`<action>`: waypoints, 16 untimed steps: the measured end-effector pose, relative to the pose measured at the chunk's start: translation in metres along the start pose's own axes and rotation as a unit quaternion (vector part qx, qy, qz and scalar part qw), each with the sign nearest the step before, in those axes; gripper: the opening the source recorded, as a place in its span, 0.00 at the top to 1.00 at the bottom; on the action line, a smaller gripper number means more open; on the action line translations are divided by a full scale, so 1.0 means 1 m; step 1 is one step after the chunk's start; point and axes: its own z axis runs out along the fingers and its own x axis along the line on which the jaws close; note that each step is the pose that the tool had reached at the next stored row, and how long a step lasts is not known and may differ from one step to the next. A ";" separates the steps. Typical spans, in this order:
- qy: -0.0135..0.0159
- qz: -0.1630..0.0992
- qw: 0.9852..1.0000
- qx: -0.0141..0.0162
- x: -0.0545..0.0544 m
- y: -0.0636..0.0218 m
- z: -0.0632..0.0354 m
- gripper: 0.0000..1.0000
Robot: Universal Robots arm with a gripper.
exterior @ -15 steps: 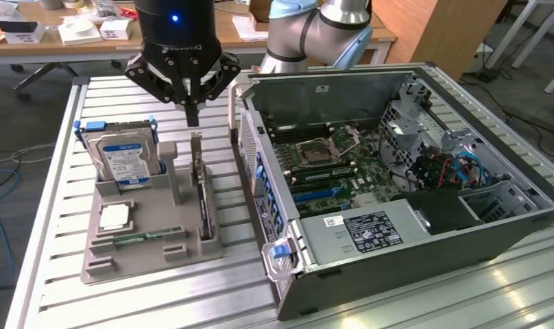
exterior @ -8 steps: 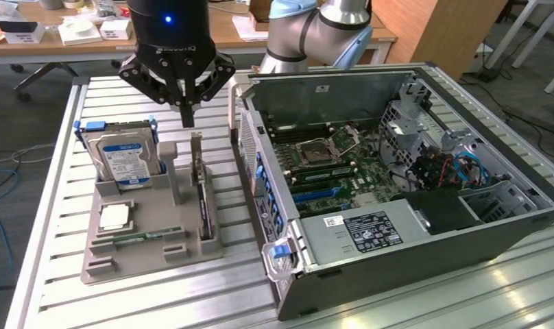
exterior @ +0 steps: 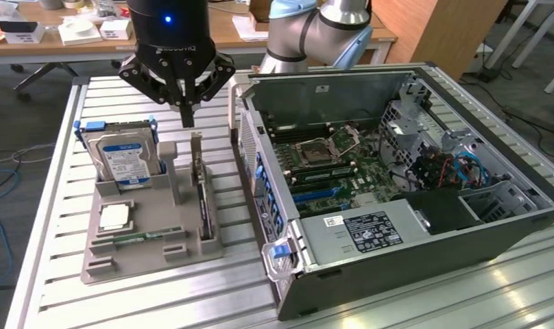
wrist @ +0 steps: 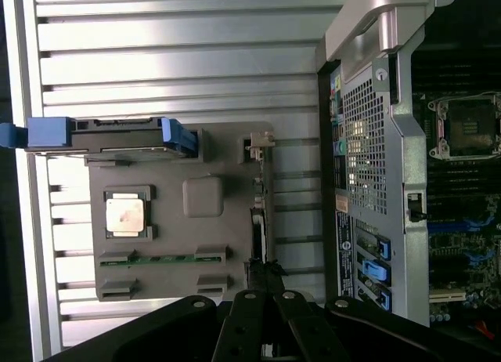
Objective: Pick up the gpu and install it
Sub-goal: 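Pick up the gpu and move the gpu toward the slot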
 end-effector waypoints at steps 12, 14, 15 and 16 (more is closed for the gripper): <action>0.000 0.000 1.000 0.000 0.000 0.0000 0.0000 0.65; 0.000 0.000 1.000 0.000 0.000 0.0000 0.0000 0.59; 0.000 0.000 1.000 0.000 0.000 0.0000 0.0000 0.59; 0.000 0.000 1.000 0.000 0.000 0.0000 0.0000 0.59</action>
